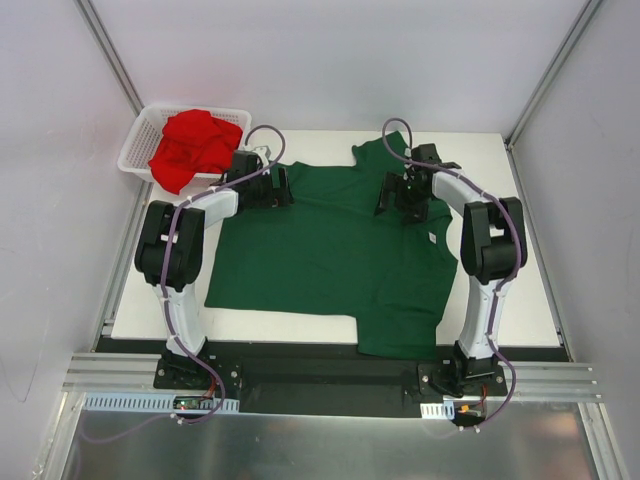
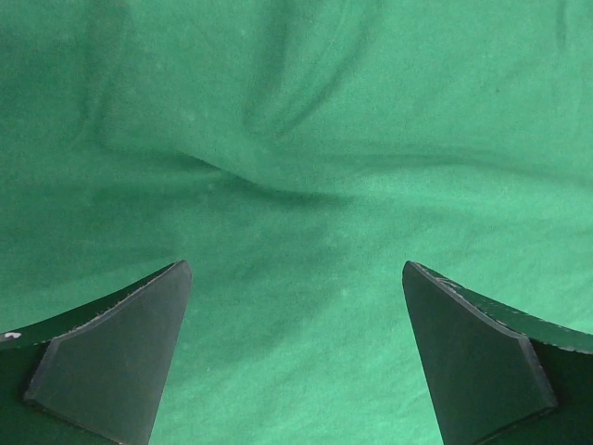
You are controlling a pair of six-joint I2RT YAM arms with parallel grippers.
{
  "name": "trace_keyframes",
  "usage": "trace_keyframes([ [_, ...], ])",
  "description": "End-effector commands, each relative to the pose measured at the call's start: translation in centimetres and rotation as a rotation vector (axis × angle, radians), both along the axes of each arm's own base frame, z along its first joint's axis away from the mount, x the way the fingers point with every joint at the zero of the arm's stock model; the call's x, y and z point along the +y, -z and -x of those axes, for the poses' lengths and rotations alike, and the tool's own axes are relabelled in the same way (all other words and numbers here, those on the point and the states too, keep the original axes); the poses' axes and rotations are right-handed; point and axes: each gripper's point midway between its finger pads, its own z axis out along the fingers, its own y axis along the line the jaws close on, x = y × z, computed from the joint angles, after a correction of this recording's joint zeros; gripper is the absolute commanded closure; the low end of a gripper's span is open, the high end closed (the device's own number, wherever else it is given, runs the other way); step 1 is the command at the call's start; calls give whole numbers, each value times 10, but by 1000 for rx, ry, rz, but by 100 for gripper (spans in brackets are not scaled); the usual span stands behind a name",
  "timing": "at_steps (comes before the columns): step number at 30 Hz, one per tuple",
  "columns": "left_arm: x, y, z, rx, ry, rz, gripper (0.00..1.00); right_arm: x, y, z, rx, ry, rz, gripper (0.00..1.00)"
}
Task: Fold and stack the t-shirts
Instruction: Flatten out the tshirt
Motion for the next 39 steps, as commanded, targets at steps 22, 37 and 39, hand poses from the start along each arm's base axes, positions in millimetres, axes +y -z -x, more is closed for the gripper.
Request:
trace_keyframes([
  [22,3,-6,-27,66,42,-10,1,-12,-3,-41,-52,-155,97,4],
  [37,1,-4,-54,110,57,12,1,-28,-7,-67,-56,-131,59,4],
  [39,-2,-10,-59,102,66,21,1,-32,-5,-68,-51,-129,56,4],
])
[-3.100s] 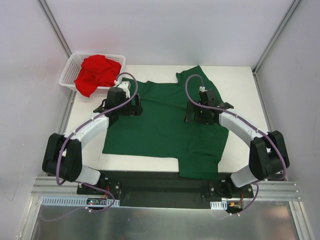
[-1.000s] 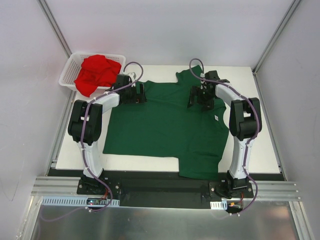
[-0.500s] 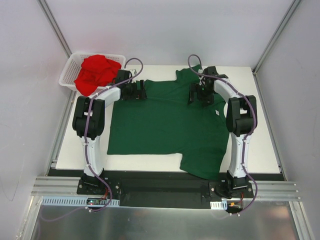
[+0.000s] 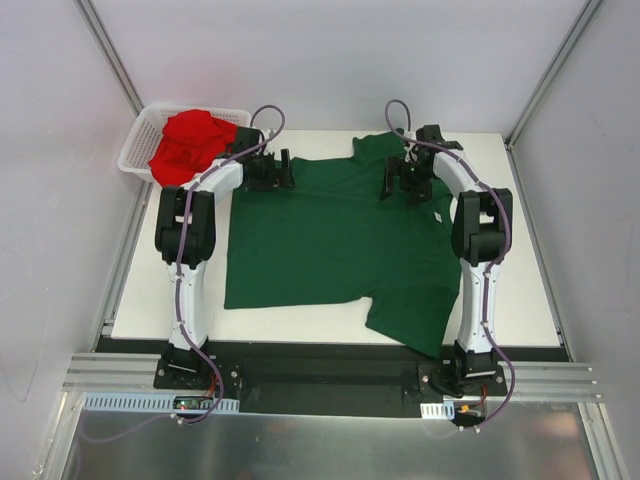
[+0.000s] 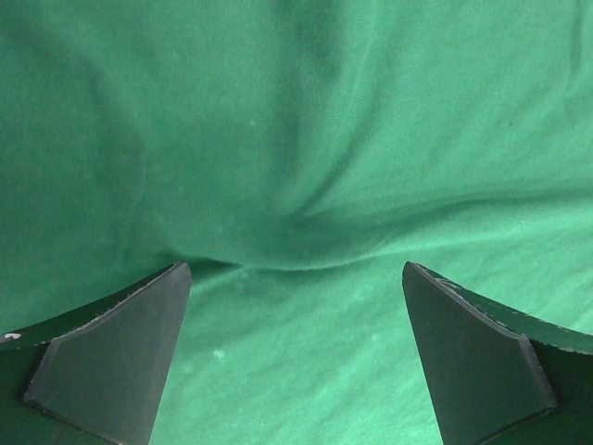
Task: Fold and stack the t-shirts
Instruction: Flatten out the tshirt
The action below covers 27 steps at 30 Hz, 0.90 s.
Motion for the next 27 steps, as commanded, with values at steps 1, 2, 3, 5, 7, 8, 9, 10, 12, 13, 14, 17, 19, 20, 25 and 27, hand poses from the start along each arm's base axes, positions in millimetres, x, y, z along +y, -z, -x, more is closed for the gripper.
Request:
trace_keyframes([
  [1,-2,-8,-6,12,30,26,1,-16,-4,-7,-13,-2,5,4],
  [2,-2,-10,-7,6,31,26,1,-18,-2,-7,-7,2,8,4],
  [3,-3,-10,-8,5,32,27,1,-19,-2,-7,-8,1,10,4],
  [5,-3,-10,-8,6,34,26,1,-25,0,-7,3,13,14,4],
  [7,-3,-8,-9,7,38,24,1,-31,0,-9,1,27,27,4],
  [8,-3,-9,-9,7,40,24,1,-34,2,-9,4,34,34,4],
  [9,-3,-7,-9,10,41,21,1,-36,1,-9,2,36,41,4],
  [10,-3,-8,-10,5,41,20,1,-39,1,-10,2,44,54,4],
  [12,-3,-6,-11,10,42,22,1,-43,0,-10,1,50,62,4],
  [13,-4,-7,-12,7,43,24,1,-45,-1,-11,-2,53,57,4],
  [14,-4,-7,-12,9,44,25,1,-45,-1,-11,-1,55,60,4],
  [17,-5,-7,-15,8,45,28,1,-44,-2,-11,-1,51,50,4],
  [19,-5,-8,-17,6,45,26,1,-42,-2,-9,8,50,36,4],
  [20,-5,-10,-19,2,46,24,1,-42,-1,-8,11,49,33,4],
  [25,-5,-14,-30,36,46,0,1,-37,-1,-4,13,50,10,4],
  [27,-4,-4,-32,57,52,-10,1,-36,-4,-3,10,52,3,4],
])
